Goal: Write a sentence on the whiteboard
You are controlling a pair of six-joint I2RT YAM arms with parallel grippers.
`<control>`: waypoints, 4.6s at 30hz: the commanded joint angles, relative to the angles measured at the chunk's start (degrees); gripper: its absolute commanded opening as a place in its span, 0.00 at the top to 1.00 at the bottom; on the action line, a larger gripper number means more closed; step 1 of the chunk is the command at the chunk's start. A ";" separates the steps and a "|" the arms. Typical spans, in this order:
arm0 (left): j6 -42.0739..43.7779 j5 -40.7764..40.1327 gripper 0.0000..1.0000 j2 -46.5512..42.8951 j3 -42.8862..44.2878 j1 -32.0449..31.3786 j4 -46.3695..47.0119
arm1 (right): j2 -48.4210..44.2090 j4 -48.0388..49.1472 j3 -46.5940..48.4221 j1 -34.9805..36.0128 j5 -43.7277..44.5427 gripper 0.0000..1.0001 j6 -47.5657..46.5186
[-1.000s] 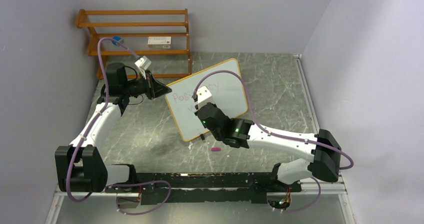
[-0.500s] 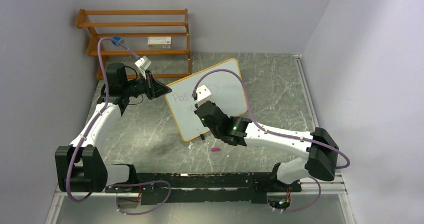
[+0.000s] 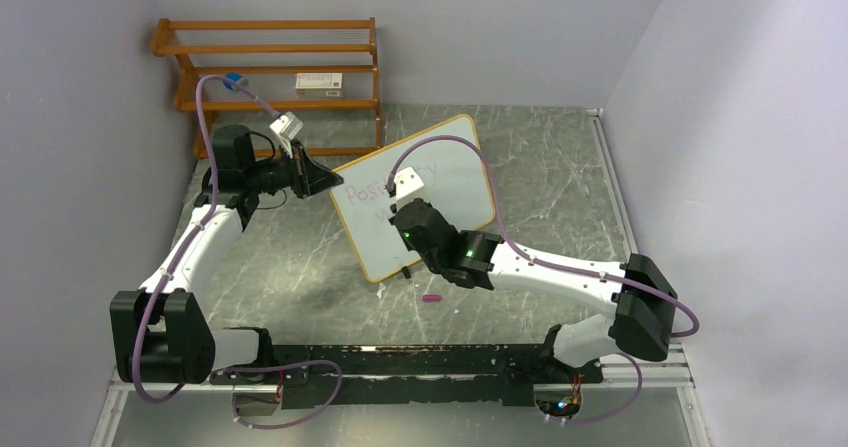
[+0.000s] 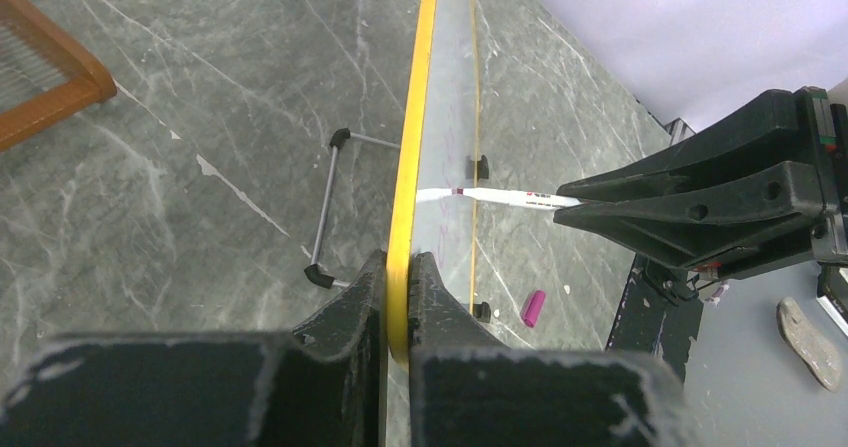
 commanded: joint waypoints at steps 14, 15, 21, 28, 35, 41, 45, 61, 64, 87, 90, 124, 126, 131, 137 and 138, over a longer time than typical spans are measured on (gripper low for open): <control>4.77 -2.95 0.95 0.44 0.15 -0.74 -1.98 | -4.47 -2.16 -1.55 -0.78 -1.41 1.00 3.02; 4.85 -3.02 0.95 0.44 0.11 -0.73 -2.00 | -4.42 -2.58 -1.67 -0.77 -1.82 1.00 3.40; 4.93 -2.94 0.95 0.49 0.15 -0.73 -2.01 | -3.58 -3.22 -1.99 -0.63 -3.56 1.00 4.43; 4.99 -2.99 0.95 0.42 0.11 -0.73 -2.00 | -2.41 -1.38 -1.53 -0.60 -2.28 1.00 4.05; 4.88 -2.69 0.95 0.53 0.24 -0.73 -1.96 | -1.31 -0.92 -0.83 -0.67 -0.88 1.00 3.83; 4.86 -2.63 0.95 0.53 0.20 -0.73 -1.89 | -1.04 0.16 -0.65 -0.62 -0.47 1.00 3.43; 4.83 -2.54 0.95 0.53 0.15 -0.73 -1.80 | -0.99 0.67 -0.31 -0.62 -0.25 1.00 3.09; 4.83 -2.59 0.95 0.53 0.15 -0.77 -1.74 | -0.22 -3.29 -0.26 -0.62 -0.85 1.00 4.66; 4.77 -2.56 0.95 0.53 0.07 -0.75 -1.65 | -0.16 -4.23 -0.76 -0.69 -0.88 1.00 5.32; 4.77 -2.70 0.95 0.53 0.06 -0.73 -1.80 | -2.57 -3.60 -0.61 -0.62 -1.03 1.00 4.88; 4.83 -2.72 0.95 0.53 0.06 -0.73 -1.83 | -3.09 -2.34 -0.72 -0.79 0.00 1.00 4.29; 4.67 -2.39 0.95 0.70 0.03 -0.73 -1.50 | -0.88 -5.84 -1.44 -2.46 -2.33 1.00 6.18; 4.70 -2.49 0.95 0.63 -0.03 -0.74 -1.57 | -0.77 -6.09 -1.52 -2.42 -2.41 1.00 6.38; 4.78 -2.54 0.95 0.70 0.04 -0.73 -1.66 | -0.77 -5.98 -1.62 -2.45 -2.64 1.00 6.41; 4.81 -2.56 0.95 0.71 -0.01 -0.73 -1.65 | -1.21 -4.82 -1.80 -2.44 -2.04 1.00 6.16; 4.78 -2.56 0.95 0.70 -0.07 -0.74 -1.64 | -1.21 -4.48 -1.73 -2.42 -1.85 1.00 6.07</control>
